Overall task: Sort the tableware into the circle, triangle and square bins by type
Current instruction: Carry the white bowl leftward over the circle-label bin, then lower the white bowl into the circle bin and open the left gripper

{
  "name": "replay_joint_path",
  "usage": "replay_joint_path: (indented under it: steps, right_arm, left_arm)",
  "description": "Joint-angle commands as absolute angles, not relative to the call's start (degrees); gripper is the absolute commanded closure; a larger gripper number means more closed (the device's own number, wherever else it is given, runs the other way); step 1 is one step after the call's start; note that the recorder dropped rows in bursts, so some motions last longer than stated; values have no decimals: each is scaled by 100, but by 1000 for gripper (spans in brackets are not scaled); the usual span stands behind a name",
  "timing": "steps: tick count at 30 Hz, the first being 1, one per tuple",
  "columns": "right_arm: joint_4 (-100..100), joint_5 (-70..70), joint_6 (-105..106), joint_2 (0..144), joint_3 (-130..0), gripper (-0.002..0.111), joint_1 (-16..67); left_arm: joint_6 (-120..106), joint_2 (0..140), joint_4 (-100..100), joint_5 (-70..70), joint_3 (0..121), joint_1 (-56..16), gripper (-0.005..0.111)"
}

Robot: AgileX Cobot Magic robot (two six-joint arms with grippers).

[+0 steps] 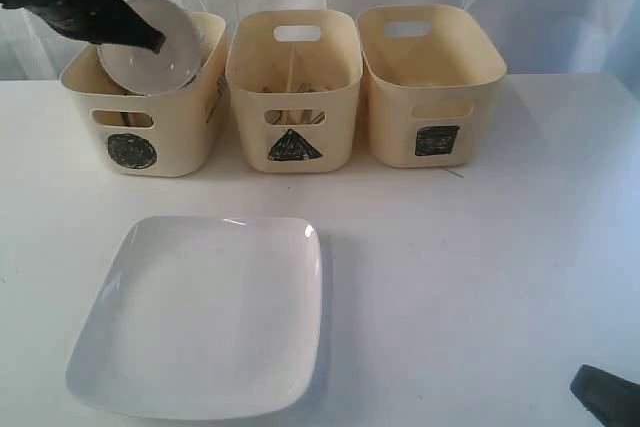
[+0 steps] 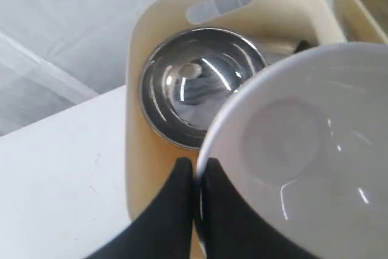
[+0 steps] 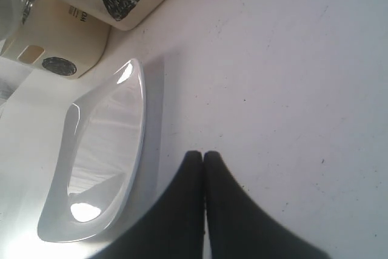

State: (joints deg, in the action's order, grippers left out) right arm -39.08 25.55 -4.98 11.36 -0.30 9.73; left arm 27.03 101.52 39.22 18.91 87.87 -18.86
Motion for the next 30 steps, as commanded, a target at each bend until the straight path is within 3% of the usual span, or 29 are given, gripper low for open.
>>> replay_joint_path:
  steps: [1, 13, 30]
  right_arm:
    - [-3889, 2526, -502, 1099, 0, 108, 994]
    - [-3889, 2526, -502, 1099, 0, 108, 994]
    - [-3889, 2526, -502, 1099, 0, 108, 994]
  left_arm:
    - [3375, 10068, 4076, 845, 8561, -1319, 106]
    - [3763, 10489, 3565, -1529, 8531, -538, 106]
    - [3773, 11460, 2961, -1428, 8978, -415, 105]
